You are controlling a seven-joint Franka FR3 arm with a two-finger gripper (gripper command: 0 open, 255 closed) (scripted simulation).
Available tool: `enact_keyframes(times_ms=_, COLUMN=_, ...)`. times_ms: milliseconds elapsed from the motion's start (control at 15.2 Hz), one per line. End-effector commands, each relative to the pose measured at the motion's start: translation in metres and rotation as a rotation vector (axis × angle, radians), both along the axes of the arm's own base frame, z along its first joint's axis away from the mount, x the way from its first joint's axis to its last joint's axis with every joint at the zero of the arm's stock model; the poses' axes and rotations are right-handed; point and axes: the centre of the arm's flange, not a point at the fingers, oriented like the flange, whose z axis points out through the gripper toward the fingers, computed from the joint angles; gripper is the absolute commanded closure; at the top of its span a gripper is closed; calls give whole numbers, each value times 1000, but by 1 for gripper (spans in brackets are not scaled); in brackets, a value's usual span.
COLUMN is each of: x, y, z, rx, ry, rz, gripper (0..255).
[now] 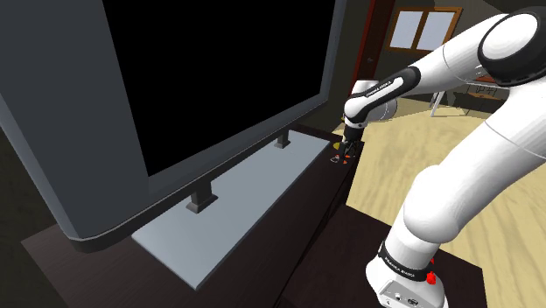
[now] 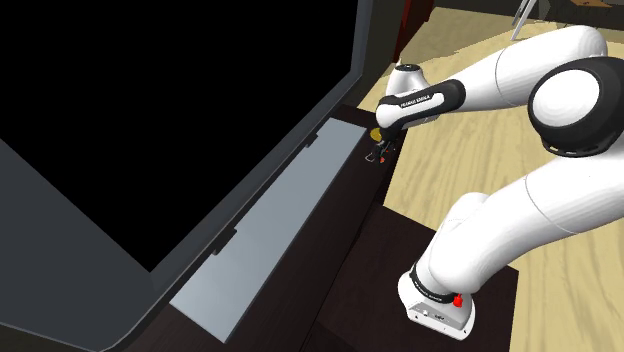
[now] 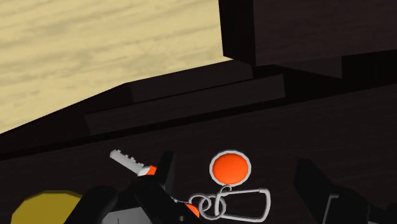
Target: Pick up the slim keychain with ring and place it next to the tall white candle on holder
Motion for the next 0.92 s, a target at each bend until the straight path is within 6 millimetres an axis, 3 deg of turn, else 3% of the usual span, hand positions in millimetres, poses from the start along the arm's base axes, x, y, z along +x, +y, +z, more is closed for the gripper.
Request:
enact_keyframes(times_ms=0, x=0, y=0, z=0, rx=0, ry=0, rz=0, gripper=0)
enact_keyframes(times_ms=66, x=0, y=0, z=0, rx=0, ry=0, rz=0, gripper=0)
enact_keyframes(times_ms=330, x=0, y=0, z=50, rx=0, ry=0, rz=0, gripper=0)
enact_keyframes(times_ms=858, x=0, y=0, z=50, rx=0, ry=0, rz=0, gripper=0)
